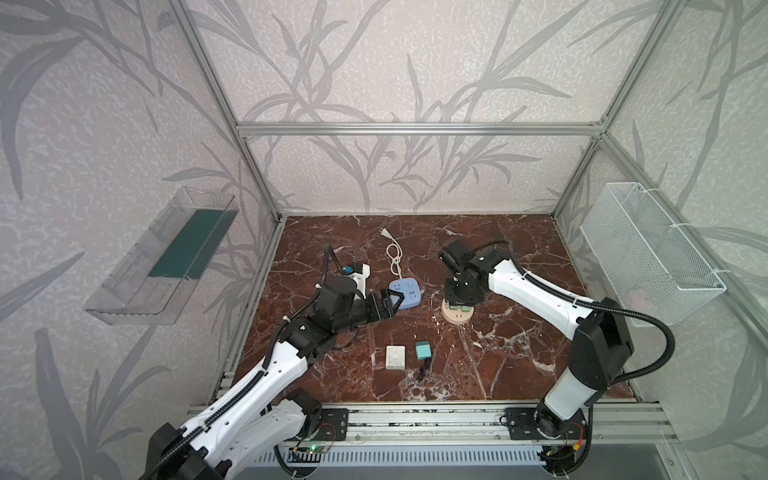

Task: Insert the plug
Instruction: 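Carry the green charger over the round pink strip with the right gripper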

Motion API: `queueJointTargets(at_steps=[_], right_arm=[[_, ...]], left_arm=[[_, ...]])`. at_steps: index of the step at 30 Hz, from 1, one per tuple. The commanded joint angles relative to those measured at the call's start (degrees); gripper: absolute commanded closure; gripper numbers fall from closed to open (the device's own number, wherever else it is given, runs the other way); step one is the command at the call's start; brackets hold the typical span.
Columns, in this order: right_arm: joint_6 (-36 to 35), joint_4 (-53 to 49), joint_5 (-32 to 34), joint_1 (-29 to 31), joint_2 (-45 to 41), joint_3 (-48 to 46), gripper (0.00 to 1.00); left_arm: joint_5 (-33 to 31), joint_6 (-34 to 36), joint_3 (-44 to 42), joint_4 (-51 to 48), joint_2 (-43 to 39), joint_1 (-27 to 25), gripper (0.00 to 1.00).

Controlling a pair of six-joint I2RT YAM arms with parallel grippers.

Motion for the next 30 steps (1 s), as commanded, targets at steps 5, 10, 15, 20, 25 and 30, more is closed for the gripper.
queueJointTargets(at_steps=[5, 10, 15, 20, 25, 30], right_arm=[[-0.5, -1.5, 2.0, -0.1, 3.1, 2.7, 1.0], [-0.8, -2.1, 2.7, 0.0, 4.7, 3.7, 1.0], [-1.1, -1.5, 2.7, -0.1, 5.9, 4.1, 1.0], [-1.1, -1.4, 2.9, -0.1, 7.0, 4.5, 1.0], [-1.5, -1.1, 3.3, -0.1, 7.7, 4.6, 1.0], [-1.7, -0.3, 3.4, -0.1, 7.7, 4.4, 1.0]], left_arm=[[-0.1, 1.6, 0.1, -1.2, 0.4, 0.3, 0.08], [0.1, 1.8, 0.4, -0.9, 1.4, 0.3, 0.08], [0.4, 1.7, 0.6, -0.4, 2.2, 0.3, 0.08], [0.2, 1.5, 0.4, -0.3, 2.3, 0.3, 0.08], [-0.1, 1.6, 0.3, -0.5, 2.2, 0.3, 0.08], [-0.3, 1.6, 0.0, -0.2, 2.1, 0.3, 0.08]])
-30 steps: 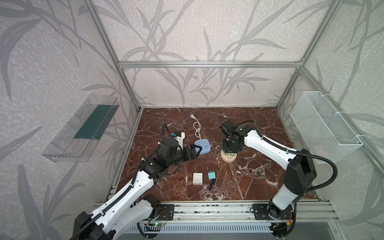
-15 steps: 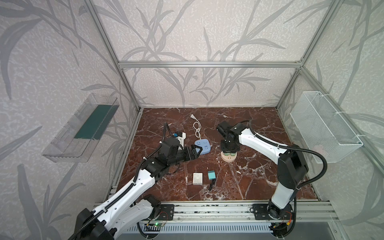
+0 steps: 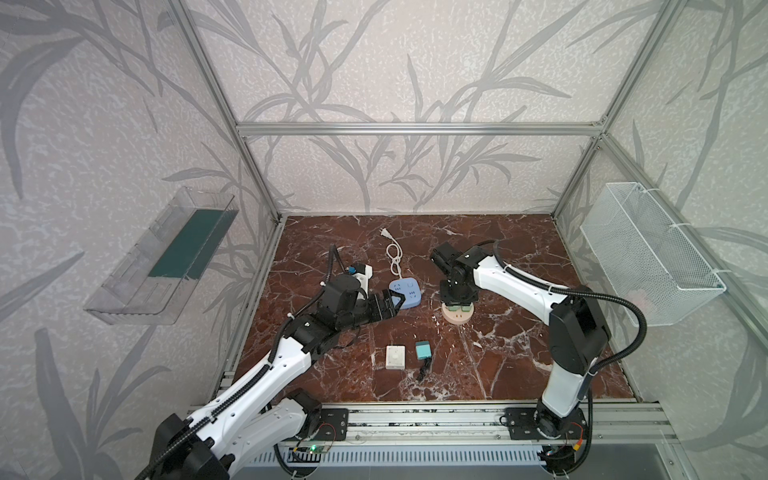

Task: Insert the plug
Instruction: 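Carry the green charger over the round pink strip with the right gripper, then lower the green charger prongs into the round pink strip's socket with the right gripper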

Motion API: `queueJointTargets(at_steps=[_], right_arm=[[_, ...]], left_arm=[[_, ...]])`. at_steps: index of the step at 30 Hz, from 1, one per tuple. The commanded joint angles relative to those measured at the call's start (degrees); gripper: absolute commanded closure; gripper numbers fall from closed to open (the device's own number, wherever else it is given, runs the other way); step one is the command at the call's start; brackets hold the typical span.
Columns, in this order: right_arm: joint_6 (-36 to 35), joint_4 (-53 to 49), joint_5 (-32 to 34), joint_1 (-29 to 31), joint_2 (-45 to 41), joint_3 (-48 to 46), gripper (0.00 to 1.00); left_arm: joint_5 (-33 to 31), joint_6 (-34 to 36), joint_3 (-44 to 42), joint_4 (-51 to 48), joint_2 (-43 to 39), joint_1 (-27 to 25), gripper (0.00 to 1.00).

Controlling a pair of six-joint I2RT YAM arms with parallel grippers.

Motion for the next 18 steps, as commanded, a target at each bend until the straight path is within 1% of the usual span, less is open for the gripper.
queueJointTargets(at_steps=[1, 10, 18], right_arm=[[-0.5, 0.0, 1.4, -0.1, 0.5, 1.4, 1.0], [-0.7, 0.4, 2.1, -0.1, 1.5, 1.2, 1.0], [-0.8, -0.3, 1.2, -0.1, 2.3, 1.6, 1.0]], left_arm=[[-0.7, 0.7, 0.0, -0.2, -0.2, 0.3, 0.08], [-0.7, 0.6, -0.4, 0.0, -0.4, 0.3, 0.08], [-0.6, 0.5, -1.0, 0.3, -0.6, 0.3, 0.08]])
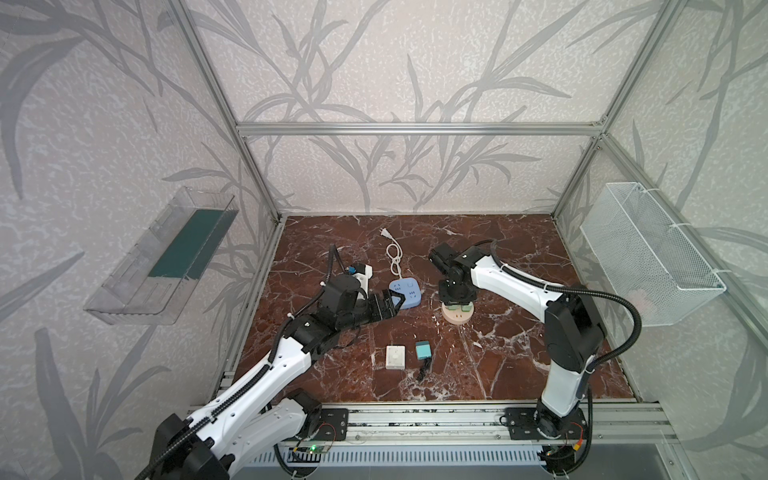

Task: Insert the plug
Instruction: 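Lower the green charger prongs into the round pink strip's socket with the right gripper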

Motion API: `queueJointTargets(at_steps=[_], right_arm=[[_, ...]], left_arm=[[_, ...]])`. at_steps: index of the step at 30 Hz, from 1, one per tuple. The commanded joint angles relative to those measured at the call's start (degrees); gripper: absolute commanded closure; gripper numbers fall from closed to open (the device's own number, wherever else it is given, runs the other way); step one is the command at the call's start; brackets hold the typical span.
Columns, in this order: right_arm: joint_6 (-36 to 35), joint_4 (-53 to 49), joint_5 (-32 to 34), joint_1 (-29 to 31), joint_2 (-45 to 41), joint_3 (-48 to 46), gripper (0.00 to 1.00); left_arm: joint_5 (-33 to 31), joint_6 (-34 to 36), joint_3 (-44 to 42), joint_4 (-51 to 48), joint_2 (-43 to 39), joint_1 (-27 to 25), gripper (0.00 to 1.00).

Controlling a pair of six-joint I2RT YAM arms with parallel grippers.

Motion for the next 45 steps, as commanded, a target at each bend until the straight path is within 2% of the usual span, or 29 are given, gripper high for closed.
queueJointTargets(at_steps=[1, 10, 18, 45], right_arm=[[-0.4, -1.2, 0.2, -0.1, 1.1, 1.3, 1.0], [-0.5, -2.0, -1.1, 0.0, 2.3, 2.0, 1.0], [-2.5, -4.8, -2.9, -0.6, 7.2, 3.8, 1.0], [-4.1, -1.3, -8.8, -4.6, 17.7, 1.5, 1.0]], left_arm=[[-0.6, 0.4, -0.9, 0.4, -0.6, 0.3, 0.08], [-0.4, 0.3, -1.4, 0.7, -0.6, 0.3, 0.08], [-0.7, 0.1, -2.0, 0.9, -1.0, 0.3, 0.08], [-1.2, -0.4, -3.9, 2.0, -1.2, 0.3, 0.08]])
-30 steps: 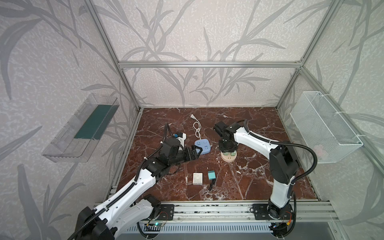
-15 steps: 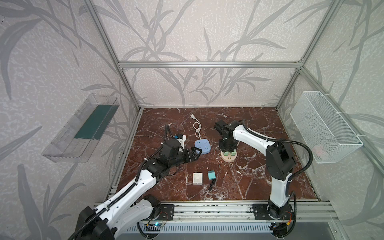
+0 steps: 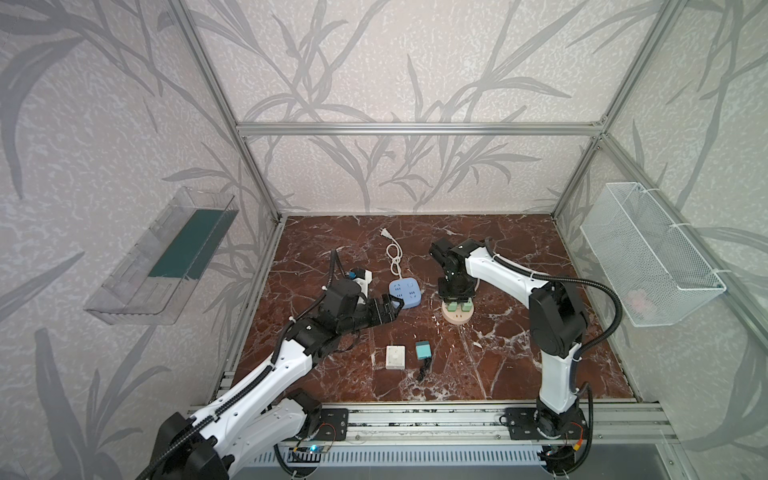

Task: Insert the plug
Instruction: 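Lower the green charger prongs into the round pink strip's socket with the right gripper, then open the right gripper and lift it off the plugged green charger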

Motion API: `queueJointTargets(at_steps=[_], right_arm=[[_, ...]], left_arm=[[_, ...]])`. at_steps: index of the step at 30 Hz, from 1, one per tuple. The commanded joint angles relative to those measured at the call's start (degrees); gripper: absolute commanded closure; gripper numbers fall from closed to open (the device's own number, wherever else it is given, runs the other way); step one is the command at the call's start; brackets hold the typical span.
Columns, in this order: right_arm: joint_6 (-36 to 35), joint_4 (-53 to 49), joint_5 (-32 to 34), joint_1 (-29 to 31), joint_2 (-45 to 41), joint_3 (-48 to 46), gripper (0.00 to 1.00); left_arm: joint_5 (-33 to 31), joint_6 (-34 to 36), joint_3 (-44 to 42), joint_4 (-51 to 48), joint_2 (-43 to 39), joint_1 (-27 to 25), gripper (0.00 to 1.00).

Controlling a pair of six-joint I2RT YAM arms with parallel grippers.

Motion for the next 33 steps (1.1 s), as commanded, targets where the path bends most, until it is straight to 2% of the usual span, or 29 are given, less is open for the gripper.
queueJointTargets(at_steps=[1, 10, 16, 28, 33], right_arm=[[-1.0, 4.2, -2.2, -1.2, 9.2, -5.0, 1.0], [-2.5, 4.5, -4.0, -1.6, 9.4, -5.3, 1.0], [-2.8, 3.6, -3.2, -1.7, 6.6, -4.9, 1.0], [-1.5, 3.4, -2.5, -1.6, -1.6, -4.8, 0.69], [-1.4, 3.2, -2.5, -1.5, -3.9, -4.5, 0.61]], left_arm=[[-1.1, -0.1, -0.6, 0.7, -0.9, 0.3, 0.08], [-1.1, -0.4, -0.4, 0.8, -0.5, 0.4, 0.08], [-1.2, -0.8, -0.4, 0.8, -0.8, 0.3, 0.07], [-0.9, -0.9, 0.0, 1.2, -0.2, 0.3, 0.07], [-0.8, -0.8, 0.3, 1.2, -0.3, 0.3, 0.07]])
